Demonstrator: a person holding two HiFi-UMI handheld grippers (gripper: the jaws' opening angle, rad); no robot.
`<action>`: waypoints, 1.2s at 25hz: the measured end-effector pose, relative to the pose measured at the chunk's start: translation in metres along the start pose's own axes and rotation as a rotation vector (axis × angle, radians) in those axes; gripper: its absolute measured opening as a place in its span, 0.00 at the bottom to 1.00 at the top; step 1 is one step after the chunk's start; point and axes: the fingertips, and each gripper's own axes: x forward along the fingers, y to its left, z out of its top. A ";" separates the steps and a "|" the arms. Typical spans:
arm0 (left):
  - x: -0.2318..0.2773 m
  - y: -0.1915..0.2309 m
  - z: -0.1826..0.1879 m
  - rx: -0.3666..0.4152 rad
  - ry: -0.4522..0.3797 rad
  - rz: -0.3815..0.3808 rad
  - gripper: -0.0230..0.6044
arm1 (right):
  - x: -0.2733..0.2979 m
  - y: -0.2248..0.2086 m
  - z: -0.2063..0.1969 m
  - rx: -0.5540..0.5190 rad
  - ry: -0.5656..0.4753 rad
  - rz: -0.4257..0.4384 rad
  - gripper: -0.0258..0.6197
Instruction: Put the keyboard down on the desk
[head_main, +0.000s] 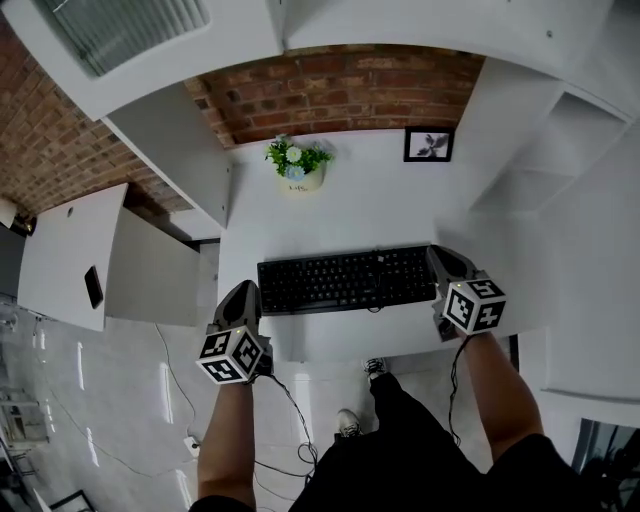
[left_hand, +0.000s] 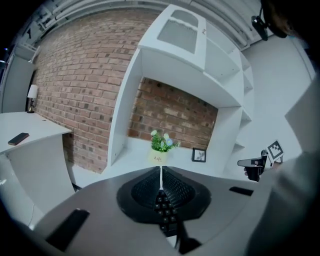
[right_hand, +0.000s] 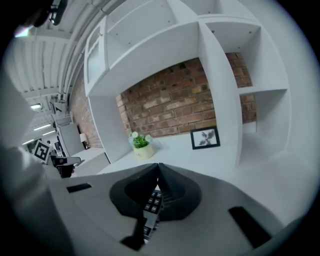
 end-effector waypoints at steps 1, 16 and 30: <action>-0.011 -0.006 0.008 0.000 -0.022 -0.010 0.08 | -0.008 0.010 0.007 -0.001 -0.020 0.019 0.07; -0.176 -0.096 0.058 0.071 -0.182 -0.161 0.07 | -0.164 0.142 0.049 -0.112 -0.267 0.158 0.07; -0.253 -0.166 0.001 0.108 -0.114 -0.253 0.06 | -0.275 0.153 -0.005 -0.073 -0.273 0.121 0.07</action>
